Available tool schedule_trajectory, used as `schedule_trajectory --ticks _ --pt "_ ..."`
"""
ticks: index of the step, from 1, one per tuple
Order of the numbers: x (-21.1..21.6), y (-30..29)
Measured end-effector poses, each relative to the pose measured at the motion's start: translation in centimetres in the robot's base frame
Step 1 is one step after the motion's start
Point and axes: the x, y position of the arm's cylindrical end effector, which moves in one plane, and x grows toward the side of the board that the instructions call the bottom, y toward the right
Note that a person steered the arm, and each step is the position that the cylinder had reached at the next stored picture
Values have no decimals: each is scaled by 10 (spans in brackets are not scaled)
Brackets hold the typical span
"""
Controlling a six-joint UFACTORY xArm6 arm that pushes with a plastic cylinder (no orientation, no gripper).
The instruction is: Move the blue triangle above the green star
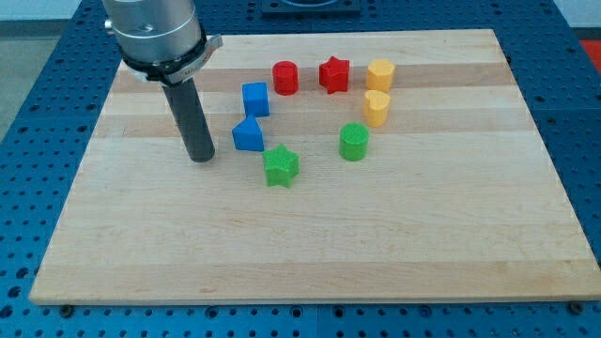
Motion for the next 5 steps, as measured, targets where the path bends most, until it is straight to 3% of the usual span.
schedule_trajectory --ticks 5 --pt "-19 14"
